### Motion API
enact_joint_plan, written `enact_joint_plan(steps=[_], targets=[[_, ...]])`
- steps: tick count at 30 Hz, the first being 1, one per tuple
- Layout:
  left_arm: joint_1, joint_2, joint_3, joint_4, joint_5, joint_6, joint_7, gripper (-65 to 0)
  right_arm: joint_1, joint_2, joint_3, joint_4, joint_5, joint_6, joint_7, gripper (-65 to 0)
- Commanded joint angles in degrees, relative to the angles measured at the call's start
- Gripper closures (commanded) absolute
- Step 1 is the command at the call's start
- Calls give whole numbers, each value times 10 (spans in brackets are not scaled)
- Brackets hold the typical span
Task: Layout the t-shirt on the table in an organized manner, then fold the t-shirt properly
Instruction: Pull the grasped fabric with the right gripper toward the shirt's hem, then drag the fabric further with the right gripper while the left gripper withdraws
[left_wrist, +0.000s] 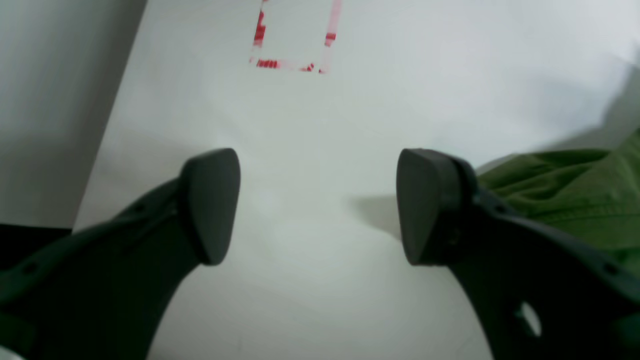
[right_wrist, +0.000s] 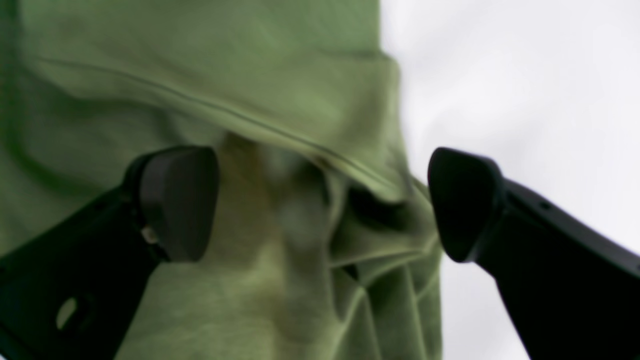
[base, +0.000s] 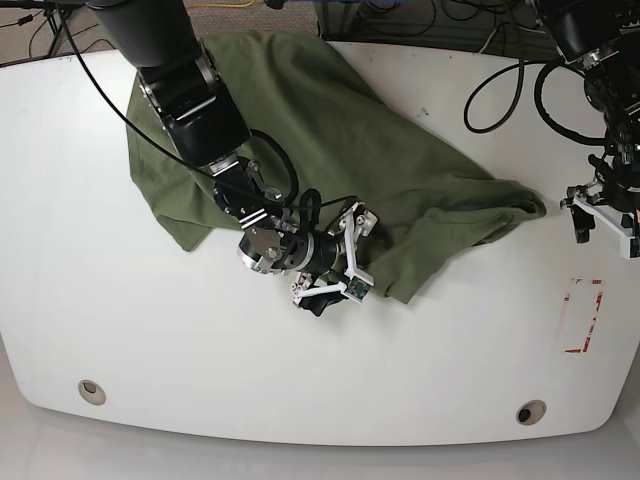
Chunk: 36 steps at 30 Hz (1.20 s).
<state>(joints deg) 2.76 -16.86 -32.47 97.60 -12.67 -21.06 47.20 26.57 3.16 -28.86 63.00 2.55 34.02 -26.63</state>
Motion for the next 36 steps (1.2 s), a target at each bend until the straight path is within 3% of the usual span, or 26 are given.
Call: enact_joint_plan(steps=[1,11,22,31,34,36], targets=[[-7,-11,-3,10,-5,2,-13,-453,20,-12,-1,9,6,-2,18,-642],[-7,-6,-3,10,-5,2,-13,-453,36,-21,-38,6,6,-6,29,-640],[-7,-4,-3,10,-5,2,-13,-453,36,-29,-38,-12,5,-6,50,-457],[-7,-4,-3,10,-5,2,-13,-453,42,-39,-38,-52,-8,-6,66,-438],[-7,-4,-3,10,-5,2,-13,-453,42,-41,-38,-63,-36,-6,76,-360],[-7,-4,-3,10,-5,2,-13,-453,42,-48,-37,-64,-58,-6,81,-260]])
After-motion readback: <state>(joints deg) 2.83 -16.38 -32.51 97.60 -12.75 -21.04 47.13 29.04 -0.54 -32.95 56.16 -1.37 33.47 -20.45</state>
